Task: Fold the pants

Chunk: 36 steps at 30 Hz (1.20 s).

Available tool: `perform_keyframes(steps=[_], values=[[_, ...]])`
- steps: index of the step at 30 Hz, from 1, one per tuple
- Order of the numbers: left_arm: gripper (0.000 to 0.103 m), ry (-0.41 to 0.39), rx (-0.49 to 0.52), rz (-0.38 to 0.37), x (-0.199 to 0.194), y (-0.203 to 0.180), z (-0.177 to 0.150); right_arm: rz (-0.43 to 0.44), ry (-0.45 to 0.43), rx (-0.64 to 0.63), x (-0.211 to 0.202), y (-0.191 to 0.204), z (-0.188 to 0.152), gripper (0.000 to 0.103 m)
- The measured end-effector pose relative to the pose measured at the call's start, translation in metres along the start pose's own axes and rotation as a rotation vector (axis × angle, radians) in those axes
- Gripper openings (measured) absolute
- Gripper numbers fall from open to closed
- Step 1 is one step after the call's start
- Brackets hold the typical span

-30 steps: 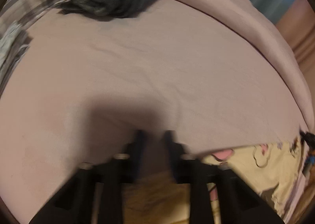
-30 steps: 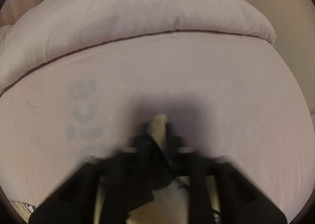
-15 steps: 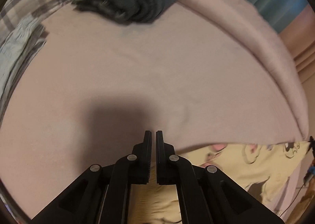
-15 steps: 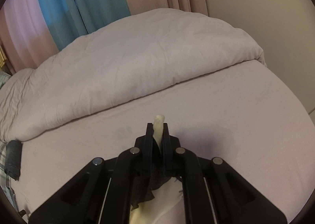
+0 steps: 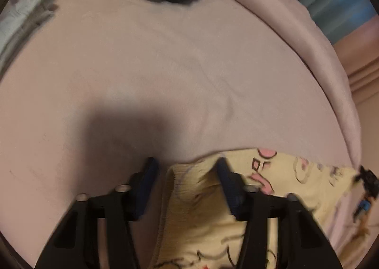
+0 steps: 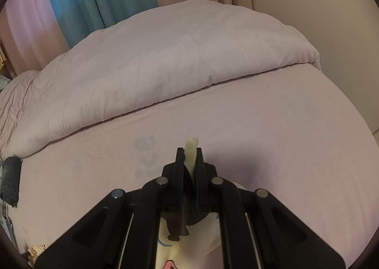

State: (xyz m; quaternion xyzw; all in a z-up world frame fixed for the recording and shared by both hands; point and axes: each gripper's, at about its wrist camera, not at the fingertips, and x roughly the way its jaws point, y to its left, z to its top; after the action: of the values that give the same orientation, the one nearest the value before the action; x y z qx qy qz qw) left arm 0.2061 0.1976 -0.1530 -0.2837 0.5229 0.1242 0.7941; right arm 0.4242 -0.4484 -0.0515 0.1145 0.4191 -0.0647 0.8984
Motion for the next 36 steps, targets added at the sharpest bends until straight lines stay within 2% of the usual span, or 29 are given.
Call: perform_keyframes(steps=[1,3,7,10,12,15,17,21,24,27,31,34,36], values=[[0.019,-0.004,0.027,0.018,0.002,-0.005,-0.001,0.008,-0.005,0.005,-0.001,-0.002,0.000,0.007],[0.018,-0.014,0.017,0.036,0.000,-0.010,0.000,0.014,-0.019,0.010,-0.004,-0.006,-0.001,0.007],[0.017,-0.088,-0.017,-0.051,-0.024,-0.014,0.006,0.072,-0.063,0.061,-0.021,-0.018,0.007,0.007],[0.017,-0.154,-0.021,-0.129,-0.051,-0.018,0.009,0.154,-0.128,0.113,-0.048,-0.024,0.022,0.007],[0.017,-0.197,-0.011,-0.160,-0.071,-0.020,0.007,0.185,-0.173,0.114,-0.067,-0.023,0.027,0.007],[0.017,-0.256,0.010,-0.167,-0.094,-0.018,0.000,0.252,-0.240,0.113,-0.103,-0.022,0.032,0.007],[0.017,-0.272,0.023,-0.183,-0.101,-0.014,-0.008,0.307,-0.268,0.111,-0.124,-0.025,0.028,0.007],[0.017,-0.300,0.116,-0.209,-0.109,0.000,-0.044,0.383,-0.318,0.059,-0.166,-0.041,-0.007,0.007],[0.018,-0.230,0.198,-0.189,-0.089,0.008,-0.071,0.398,-0.314,0.022,-0.183,-0.062,-0.053,0.008],[0.018,-0.183,0.206,-0.189,-0.078,0.020,-0.089,0.356,-0.269,0.023,-0.183,-0.090,-0.103,0.008],[0.018,-0.166,0.143,-0.222,-0.077,0.030,-0.087,0.299,-0.199,0.171,-0.164,-0.142,-0.152,0.008],[0.018,-0.189,0.127,-0.251,-0.086,0.024,-0.076,0.268,-0.183,0.256,-0.157,-0.164,-0.164,0.008],[0.018,-0.226,0.143,-0.270,-0.098,0.019,-0.078,0.287,-0.202,0.284,-0.164,-0.167,-0.166,0.008]])
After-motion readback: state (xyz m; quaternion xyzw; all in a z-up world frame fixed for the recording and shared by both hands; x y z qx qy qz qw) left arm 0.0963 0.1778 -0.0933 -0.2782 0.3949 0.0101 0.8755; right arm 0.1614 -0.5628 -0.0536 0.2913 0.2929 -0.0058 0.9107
